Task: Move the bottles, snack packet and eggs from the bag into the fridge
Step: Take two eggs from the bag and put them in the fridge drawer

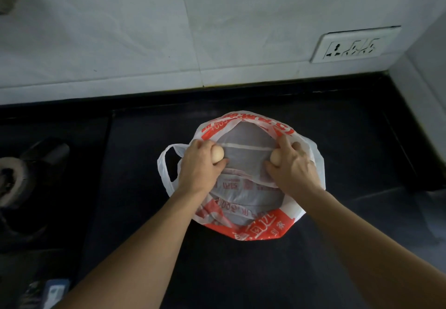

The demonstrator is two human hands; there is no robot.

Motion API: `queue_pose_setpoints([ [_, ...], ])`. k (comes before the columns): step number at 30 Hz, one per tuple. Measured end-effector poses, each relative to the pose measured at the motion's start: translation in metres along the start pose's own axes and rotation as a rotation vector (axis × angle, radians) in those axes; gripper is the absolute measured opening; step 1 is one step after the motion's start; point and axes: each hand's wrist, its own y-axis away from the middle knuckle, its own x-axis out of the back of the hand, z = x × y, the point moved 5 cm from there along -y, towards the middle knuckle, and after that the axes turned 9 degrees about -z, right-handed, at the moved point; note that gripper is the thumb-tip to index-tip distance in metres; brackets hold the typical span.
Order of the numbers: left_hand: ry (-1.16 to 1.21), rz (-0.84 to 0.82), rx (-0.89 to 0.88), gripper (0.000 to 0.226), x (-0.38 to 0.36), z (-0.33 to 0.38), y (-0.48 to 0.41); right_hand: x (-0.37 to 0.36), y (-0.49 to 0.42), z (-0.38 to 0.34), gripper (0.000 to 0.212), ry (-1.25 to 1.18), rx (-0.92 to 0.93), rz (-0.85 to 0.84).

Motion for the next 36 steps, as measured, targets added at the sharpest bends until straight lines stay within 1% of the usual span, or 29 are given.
queue_pose_setpoints([
  [4, 0.12, -0.031, 0.026, 0.045, 0.001, 0.008, 0.011, 0.006, 0.005, 0.003, 0.035, -0.177, -0.017, 0.0],
  [7, 0.237, -0.101, -0.002, 0.039, 0.003, 0.024, 0.022, 0.013, 0.016, 0.003, 0.026, -0.295, -0.026, 0.03],
  [10, 0.455, -0.221, 0.023, 0.028, 0.003, 0.044, 0.039, 0.021, 0.033, -0.001, 0.023, -0.41, -0.028, 0.057],
  [12, 0.64, -0.249, 0.067, 0.023, 0.005, 0.057, 0.054, 0.03, 0.048, -0.004, 0.023, -0.477, -0.029, 0.077],
  [14, 0.761, -0.229, 0.13, 0.02, 0.011, 0.067, 0.071, 0.04, 0.066, -0.007, 0.021, -0.513, -0.008, 0.1],
  [16, 0.821, -0.191, 0.169, 0.019, 0.02, 0.078, 0.09, 0.052, 0.085, -0.011, 0.019, -0.545, 0.027, 0.113],
  [20, 0.93, -0.111, 0.157, 0.015, 0.04, 0.095, 0.123, 0.076, 0.123, -0.019, 0.018, -0.62, 0.137, 0.123],
  [23, 1.018, -0.108, 0.114, 0.014, 0.053, 0.109, 0.146, 0.092, 0.148, -0.025, 0.018, -0.659, 0.213, 0.114],
  [26, 1.032, -0.104, 0.061, 0.014, 0.066, 0.124, 0.165, 0.103, 0.169, -0.028, 0.017, -0.694, 0.244, 0.122],
  [28, 1.007, -0.096, 0.031, 0.019, 0.072, 0.132, 0.176, 0.107, 0.181, -0.032, 0.015, -0.733, 0.238, 0.14],
  [31, 0.996, -0.074, 0.04, 0.025, 0.079, 0.14, 0.189, 0.102, 0.195, -0.04, 0.015, -0.778, 0.215, 0.145],
  [34, 1.029, -0.005, 0.056, 0.015, 0.085, 0.14, 0.196, 0.096, 0.2, -0.053, 0.017, -0.745, 0.247, 0.111],
  [36, 1.072, 0.04, 0.051, 0.012, 0.092, 0.137, 0.2, 0.094, 0.2, -0.061, 0.017, -0.736, 0.27, 0.1],
])
